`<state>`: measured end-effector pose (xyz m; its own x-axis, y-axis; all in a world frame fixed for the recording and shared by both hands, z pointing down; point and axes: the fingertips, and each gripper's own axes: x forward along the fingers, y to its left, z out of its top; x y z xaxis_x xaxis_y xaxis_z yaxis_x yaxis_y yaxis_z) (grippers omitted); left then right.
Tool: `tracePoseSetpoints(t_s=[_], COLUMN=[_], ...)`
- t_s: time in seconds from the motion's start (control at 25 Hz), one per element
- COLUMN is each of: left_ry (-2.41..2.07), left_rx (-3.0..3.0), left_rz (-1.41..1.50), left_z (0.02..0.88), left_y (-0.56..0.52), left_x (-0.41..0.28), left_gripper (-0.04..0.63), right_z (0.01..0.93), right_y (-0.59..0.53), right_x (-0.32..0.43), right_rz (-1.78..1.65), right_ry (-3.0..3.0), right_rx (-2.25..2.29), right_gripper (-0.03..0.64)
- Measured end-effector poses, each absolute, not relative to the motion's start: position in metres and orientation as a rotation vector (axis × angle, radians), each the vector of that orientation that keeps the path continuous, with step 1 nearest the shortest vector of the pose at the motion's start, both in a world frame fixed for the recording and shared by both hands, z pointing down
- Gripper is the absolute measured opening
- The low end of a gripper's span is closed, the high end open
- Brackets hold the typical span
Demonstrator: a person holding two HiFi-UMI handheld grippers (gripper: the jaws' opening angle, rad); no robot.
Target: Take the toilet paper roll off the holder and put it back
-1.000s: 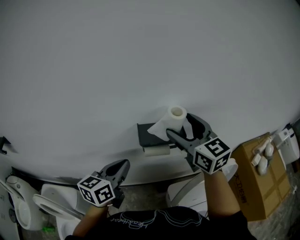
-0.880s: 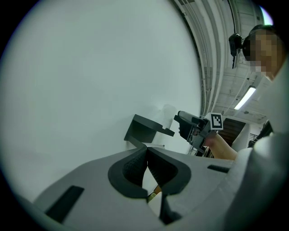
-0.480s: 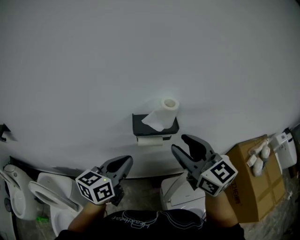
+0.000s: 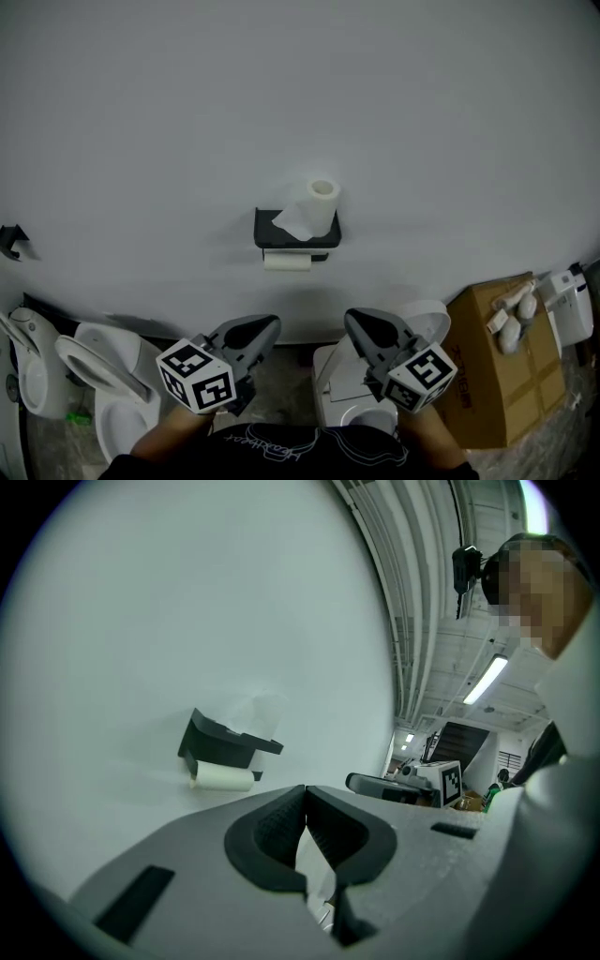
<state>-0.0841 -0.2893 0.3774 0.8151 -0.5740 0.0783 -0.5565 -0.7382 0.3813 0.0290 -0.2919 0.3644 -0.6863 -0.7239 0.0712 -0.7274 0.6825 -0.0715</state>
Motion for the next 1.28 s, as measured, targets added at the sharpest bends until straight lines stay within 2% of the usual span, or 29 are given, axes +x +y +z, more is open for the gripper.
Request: tracePoseSetpoints(t_s=[0.44, 1.28], left_ry=[-0.840, -0.865], left_rx=[2.609, 2.641], left_rz=[-0.027, 0.002], left_z=[0.386, 0.385], left_y=[-0.220, -0.147], left_x=[-0.044, -0.027], left_gripper=[0.005, 0.005], right_z=[0.388, 0.388], right_y=[-0.217, -0.145], right_x=[0.033, 0.051], right_rz=[0.361, 0.358], right_ry=[-2.971, -3.007], right_rx=[1.096, 1.124], right_gripper=[0.005, 0.005])
